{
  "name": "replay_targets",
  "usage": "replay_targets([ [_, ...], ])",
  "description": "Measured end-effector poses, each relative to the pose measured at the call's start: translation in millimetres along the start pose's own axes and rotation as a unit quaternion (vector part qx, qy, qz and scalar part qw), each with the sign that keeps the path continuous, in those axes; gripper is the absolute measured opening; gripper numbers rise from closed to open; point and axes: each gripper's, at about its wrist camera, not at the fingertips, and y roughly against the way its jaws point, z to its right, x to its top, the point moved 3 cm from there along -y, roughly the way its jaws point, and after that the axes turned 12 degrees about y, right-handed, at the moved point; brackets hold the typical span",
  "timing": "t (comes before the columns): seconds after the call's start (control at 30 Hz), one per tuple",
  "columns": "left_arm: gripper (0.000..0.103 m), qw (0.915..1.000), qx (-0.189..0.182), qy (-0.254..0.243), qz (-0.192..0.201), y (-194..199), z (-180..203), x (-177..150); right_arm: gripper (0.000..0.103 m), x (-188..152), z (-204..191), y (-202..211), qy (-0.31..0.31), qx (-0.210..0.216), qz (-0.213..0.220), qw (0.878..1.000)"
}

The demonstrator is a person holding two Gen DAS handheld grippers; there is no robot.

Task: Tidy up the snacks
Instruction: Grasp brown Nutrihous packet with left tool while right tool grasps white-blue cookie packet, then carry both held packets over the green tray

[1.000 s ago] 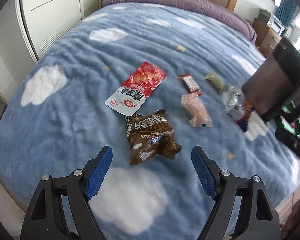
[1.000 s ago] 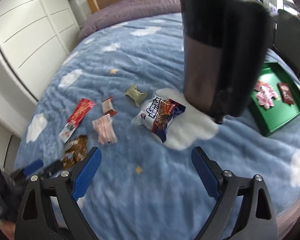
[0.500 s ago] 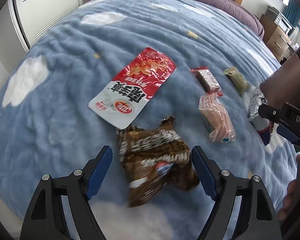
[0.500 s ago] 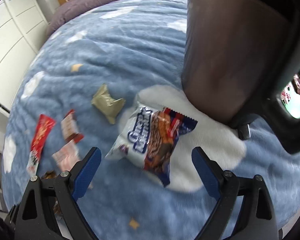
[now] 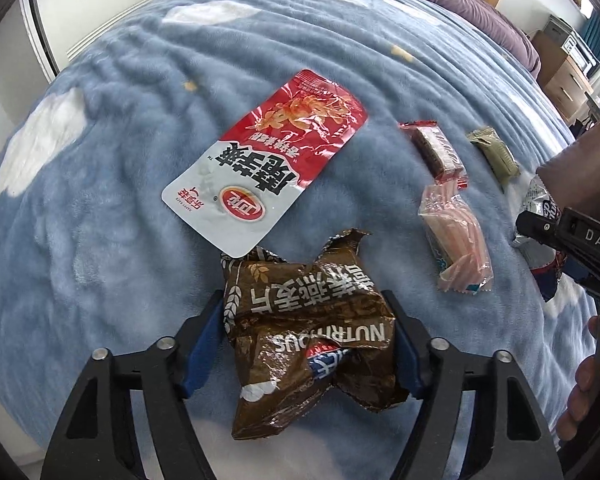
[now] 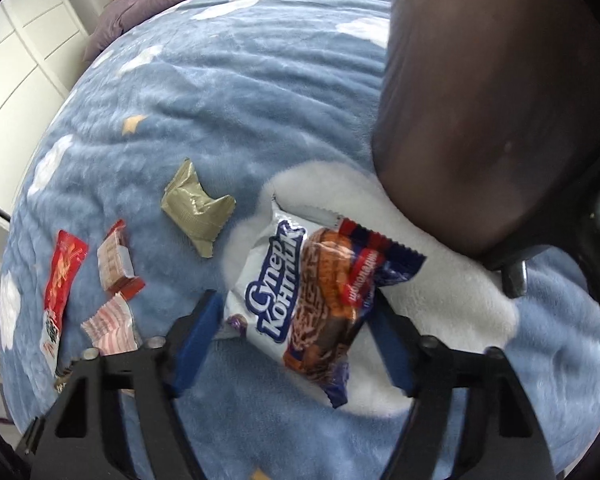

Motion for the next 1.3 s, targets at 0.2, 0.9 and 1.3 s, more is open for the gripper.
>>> replay_targets([
  [0.2, 0.060, 1.0000, 0.000, 0.004, 0.006, 3.9, 0.9, -1.3, 0.082, -1.2, 0.7, 4.6, 0.021, 0.005, 0.003, 1.000],
  [0.9, 0.047, 0.9996, -0.018, -0.001, 0.020, 43.8, 1.6, -23.7, 0.072, -49.2, -2.0, 60.2, 0.086, 0.079, 0.023, 0.993],
  [1.3, 0.047, 0.9974, -0.026, -0.059, 0.033, 85.6, 44.4, -61.4, 0.072, -92.1, 27.5, 108.5, 0.095, 0.113, 0.041, 0.988],
])
